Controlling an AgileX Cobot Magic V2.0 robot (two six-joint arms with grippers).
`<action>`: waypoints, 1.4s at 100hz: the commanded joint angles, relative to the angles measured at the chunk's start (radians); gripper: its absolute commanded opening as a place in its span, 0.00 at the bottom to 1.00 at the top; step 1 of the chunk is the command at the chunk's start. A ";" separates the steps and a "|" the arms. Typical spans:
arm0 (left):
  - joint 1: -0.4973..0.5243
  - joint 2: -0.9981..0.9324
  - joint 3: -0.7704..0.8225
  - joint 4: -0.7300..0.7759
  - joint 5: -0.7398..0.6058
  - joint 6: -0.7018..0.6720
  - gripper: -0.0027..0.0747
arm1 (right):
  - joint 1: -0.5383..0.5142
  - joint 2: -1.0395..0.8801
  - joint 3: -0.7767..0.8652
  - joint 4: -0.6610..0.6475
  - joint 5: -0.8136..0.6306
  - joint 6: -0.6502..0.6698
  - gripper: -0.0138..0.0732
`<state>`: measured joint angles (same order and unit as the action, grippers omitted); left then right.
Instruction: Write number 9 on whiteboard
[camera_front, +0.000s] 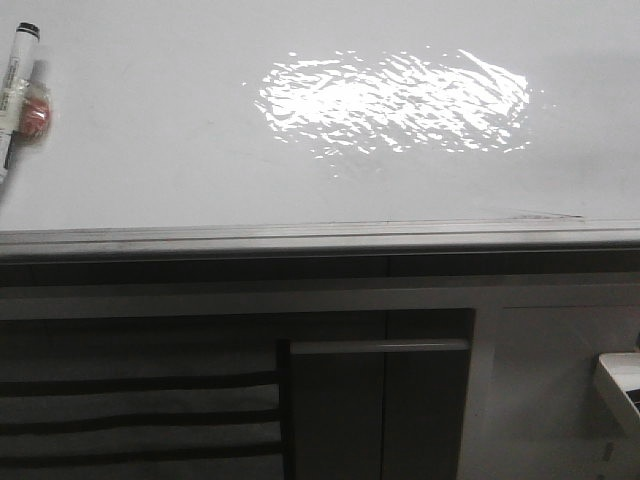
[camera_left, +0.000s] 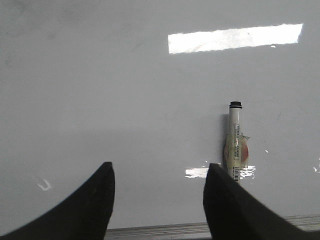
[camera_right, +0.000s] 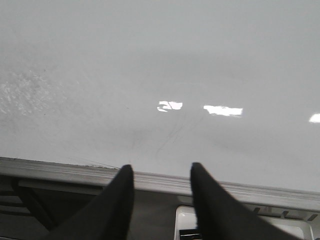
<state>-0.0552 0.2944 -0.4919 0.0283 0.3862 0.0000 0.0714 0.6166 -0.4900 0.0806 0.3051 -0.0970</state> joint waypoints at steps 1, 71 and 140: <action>0.003 0.018 -0.035 0.002 -0.072 0.000 0.50 | -0.005 0.010 -0.036 -0.012 -0.083 -0.007 0.66; -0.154 0.325 -0.035 -0.127 -0.077 0.074 0.47 | -0.005 0.010 -0.036 -0.012 -0.092 -0.007 0.77; -0.285 0.904 -0.035 -0.037 -0.709 0.074 0.47 | -0.005 0.010 -0.036 -0.012 -0.092 -0.007 0.77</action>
<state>-0.3316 1.1748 -0.4940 -0.0156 -0.1859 0.0763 0.0714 0.6166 -0.4900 0.0791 0.2888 -0.0994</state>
